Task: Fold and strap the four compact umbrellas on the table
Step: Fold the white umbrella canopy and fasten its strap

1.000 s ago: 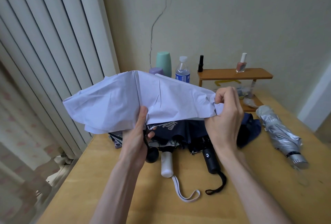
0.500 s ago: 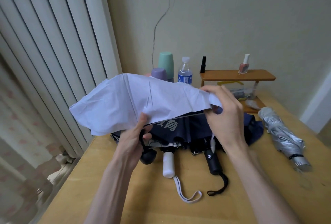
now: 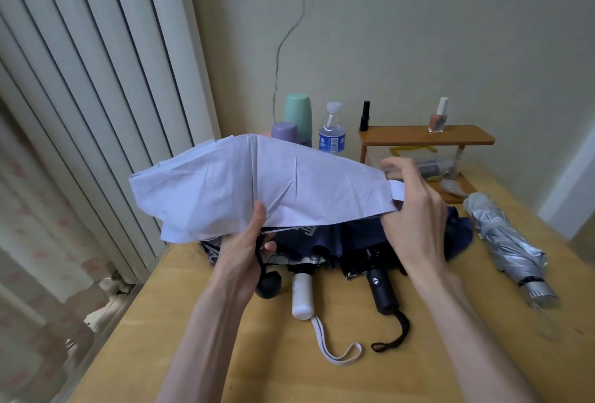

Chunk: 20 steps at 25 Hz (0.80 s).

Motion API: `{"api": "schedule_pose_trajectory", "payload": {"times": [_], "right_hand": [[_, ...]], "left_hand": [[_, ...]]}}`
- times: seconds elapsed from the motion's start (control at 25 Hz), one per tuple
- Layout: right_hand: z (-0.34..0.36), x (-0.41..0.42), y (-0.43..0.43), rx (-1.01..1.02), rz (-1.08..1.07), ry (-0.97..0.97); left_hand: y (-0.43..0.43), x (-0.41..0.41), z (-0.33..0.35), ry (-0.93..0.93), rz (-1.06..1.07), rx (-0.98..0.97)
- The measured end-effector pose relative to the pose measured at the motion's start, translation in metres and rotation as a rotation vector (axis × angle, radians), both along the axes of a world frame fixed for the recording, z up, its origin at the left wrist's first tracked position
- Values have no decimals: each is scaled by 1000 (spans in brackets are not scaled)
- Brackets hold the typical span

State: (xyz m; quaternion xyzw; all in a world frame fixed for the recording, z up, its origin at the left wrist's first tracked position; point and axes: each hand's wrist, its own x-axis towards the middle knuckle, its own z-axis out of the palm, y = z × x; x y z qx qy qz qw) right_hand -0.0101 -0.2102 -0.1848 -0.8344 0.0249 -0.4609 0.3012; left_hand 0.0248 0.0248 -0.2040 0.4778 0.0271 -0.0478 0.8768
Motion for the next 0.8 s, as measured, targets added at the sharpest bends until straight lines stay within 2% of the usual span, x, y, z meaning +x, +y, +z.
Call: {"api": "schedule_pose_trajectory", "payload": {"times": [0.12,0.24,0.36,0.6,0.72,0.8], "right_hand": [[12,0,-8,147,260,121],[25,-8,-27,229,572,366],[31,-18,-37,352,817,622],[28,-17,-29,400,751,632],[27,-19,-29,465,799,673],[27,-18,-31,427,787,707]], "left_hand": [[4,4,-2,-39,-13,2],[11,5,-1,-42,-13,15],[14,4,-1,-40,-23,131],[6,3,-7,-53,-54,178],[3,2,-6,-10,-44,161],[3,2,-5,34,-47,152]]}}
